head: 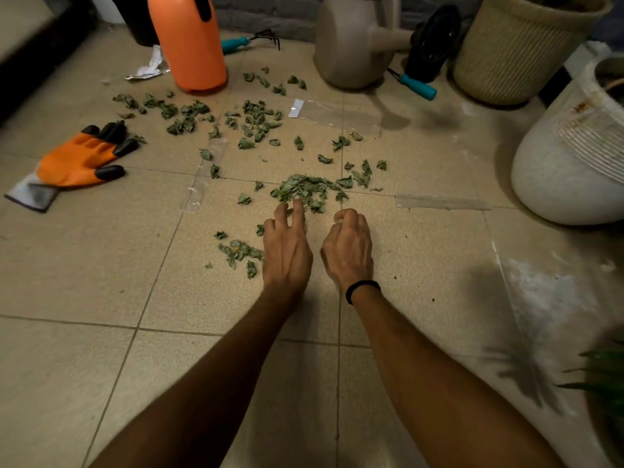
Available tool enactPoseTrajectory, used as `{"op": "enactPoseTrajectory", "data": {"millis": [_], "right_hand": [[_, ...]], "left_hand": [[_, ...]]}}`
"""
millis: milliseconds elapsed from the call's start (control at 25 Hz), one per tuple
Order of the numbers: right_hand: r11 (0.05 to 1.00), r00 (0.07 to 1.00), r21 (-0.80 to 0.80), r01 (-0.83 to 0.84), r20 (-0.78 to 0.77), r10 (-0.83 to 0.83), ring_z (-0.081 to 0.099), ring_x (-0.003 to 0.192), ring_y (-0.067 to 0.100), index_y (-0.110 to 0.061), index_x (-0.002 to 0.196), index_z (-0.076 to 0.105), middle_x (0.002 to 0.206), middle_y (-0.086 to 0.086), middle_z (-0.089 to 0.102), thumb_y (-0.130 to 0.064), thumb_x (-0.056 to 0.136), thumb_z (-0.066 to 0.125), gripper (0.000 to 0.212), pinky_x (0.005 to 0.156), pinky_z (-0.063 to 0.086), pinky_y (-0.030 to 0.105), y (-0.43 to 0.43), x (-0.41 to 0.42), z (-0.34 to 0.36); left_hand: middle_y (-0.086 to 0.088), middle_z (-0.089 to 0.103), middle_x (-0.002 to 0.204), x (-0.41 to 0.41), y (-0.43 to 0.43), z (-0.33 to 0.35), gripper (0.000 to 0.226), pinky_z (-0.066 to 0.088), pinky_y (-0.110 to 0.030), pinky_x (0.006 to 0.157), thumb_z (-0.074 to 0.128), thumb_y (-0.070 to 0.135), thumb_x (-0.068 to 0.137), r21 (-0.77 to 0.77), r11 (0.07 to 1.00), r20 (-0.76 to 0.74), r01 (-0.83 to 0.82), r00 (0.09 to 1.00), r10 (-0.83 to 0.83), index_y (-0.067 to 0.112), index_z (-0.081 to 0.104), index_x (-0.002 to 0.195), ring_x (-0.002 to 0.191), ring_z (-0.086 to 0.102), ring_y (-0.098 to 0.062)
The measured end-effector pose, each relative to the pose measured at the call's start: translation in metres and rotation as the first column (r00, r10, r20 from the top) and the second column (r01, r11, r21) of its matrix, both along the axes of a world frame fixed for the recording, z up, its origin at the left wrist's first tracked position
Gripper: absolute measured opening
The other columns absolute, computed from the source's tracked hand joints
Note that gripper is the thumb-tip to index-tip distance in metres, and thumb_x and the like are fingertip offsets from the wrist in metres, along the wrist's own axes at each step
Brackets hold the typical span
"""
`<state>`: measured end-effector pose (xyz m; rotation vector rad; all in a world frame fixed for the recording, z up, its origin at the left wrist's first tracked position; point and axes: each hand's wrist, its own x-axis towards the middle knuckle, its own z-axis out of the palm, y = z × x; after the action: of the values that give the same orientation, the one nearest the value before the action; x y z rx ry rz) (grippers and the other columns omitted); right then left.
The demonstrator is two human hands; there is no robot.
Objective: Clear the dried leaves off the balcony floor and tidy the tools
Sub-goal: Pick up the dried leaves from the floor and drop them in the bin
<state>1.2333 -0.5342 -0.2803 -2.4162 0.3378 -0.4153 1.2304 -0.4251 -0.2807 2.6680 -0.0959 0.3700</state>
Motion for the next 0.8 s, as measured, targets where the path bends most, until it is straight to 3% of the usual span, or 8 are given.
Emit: {"op": "enactPoseTrajectory", "data": {"millis": [120,240,320,480,560,680,760,800], "right_hand": [[0.998,0.997,0.057,-0.025,-0.073,0.029,0.052,0.111,0.025,-0.019,0.134,0.044,0.122,0.008,0.055,-0.044,0.104,0.033,0.041,0.082,0.041,0.031,0.000,0.001,0.000],[0.994,0.988,-0.063,-0.092,-0.133,0.083,0.049,0.106,0.027,-0.033,0.150,0.024,0.120,0.013,0.050,-0.054,0.102,0.032,0.054,0.084,0.047,0.038,0.002,0.010,-0.001],[0.969,0.978,-0.182,-0.165,-0.161,0.137,0.047,0.103,0.028,-0.037,0.145,0.033,0.116,0.013,0.048,-0.053,0.101,0.035,0.047,0.083,0.047,0.039,0.004,0.020,-0.002],[0.958,0.987,-0.242,-0.154,-0.089,0.136,0.046,0.099,0.024,-0.017,0.114,0.051,0.111,0.010,0.052,-0.036,0.105,0.035,0.027,0.084,0.045,0.039,0.005,0.026,-0.009],[0.986,0.994,-0.131,-0.103,-0.042,0.098,0.045,0.097,0.021,-0.012,0.109,0.050,0.108,0.008,0.053,-0.033,0.106,0.032,0.027,0.085,0.044,0.037,0.007,0.025,-0.008],[0.998,0.998,0.002,-0.057,0.017,0.057,0.048,0.092,0.021,-0.012,0.104,0.046,0.100,0.006,0.053,-0.028,0.105,0.032,0.021,0.078,0.045,0.039,0.006,0.023,-0.004],[0.998,0.998,-0.003,-0.070,0.011,0.070,0.050,0.096,0.023,-0.014,0.109,0.046,0.103,0.006,0.053,-0.010,0.099,0.037,0.014,0.077,0.047,0.038,0.005,0.019,-0.004],[0.997,0.997,-0.015,-0.082,-0.005,0.081,0.050,0.100,0.023,-0.014,0.114,0.048,0.107,0.007,0.053,0.000,0.093,0.039,0.027,0.080,0.048,0.037,0.006,0.017,-0.003]], "left_hand": [[-0.015,0.054,0.122,0.006,-0.001,-0.001,0.031,0.045,-0.039,0.087,0.045,0.014,0.103,0.148,0.985,0.010,0.084,0.996,-0.086,0.009,0.048,0.134,0.099,0.048,-0.027],[-0.015,0.055,0.108,-0.002,0.003,-0.009,0.019,0.043,-0.038,0.083,0.050,0.002,0.097,0.014,0.999,0.032,0.051,0.998,-0.052,0.006,0.057,0.114,0.095,0.046,-0.027],[-0.012,0.052,0.095,-0.015,0.003,-0.011,0.013,0.041,-0.037,0.075,0.051,0.000,0.095,-0.113,0.994,0.119,-0.003,0.993,0.016,0.006,0.058,0.104,0.085,0.043,-0.023],[-0.005,0.044,0.078,-0.055,0.012,0.004,0.019,0.029,-0.029,0.069,0.035,0.012,0.097,-0.341,0.940,0.219,0.000,0.973,0.080,0.011,0.049,0.085,0.072,0.038,-0.018],[-0.002,0.045,0.072,-0.067,0.022,0.016,0.024,0.033,-0.026,0.062,0.030,0.019,0.097,-0.521,0.853,0.193,-0.022,0.971,0.143,0.016,0.046,0.079,0.065,0.041,-0.018],[0.001,0.046,0.066,-0.069,0.037,0.033,0.032,0.036,-0.023,0.054,0.033,0.026,0.103,-0.795,0.570,-0.026,-0.207,0.951,0.308,0.021,0.046,0.075,0.058,0.043,-0.007],[-0.004,0.056,0.069,-0.066,0.053,0.039,0.033,0.041,-0.020,0.057,0.039,0.028,0.106,-0.854,0.435,-0.127,-0.285,0.926,0.357,0.015,0.052,0.078,0.061,0.049,-0.007],[-0.005,0.062,0.074,-0.066,0.061,0.040,0.030,0.044,-0.022,0.060,0.044,0.027,0.105,-0.854,0.418,-0.156,-0.310,0.919,0.363,0.014,0.053,0.080,0.066,0.055,-0.010]]}}
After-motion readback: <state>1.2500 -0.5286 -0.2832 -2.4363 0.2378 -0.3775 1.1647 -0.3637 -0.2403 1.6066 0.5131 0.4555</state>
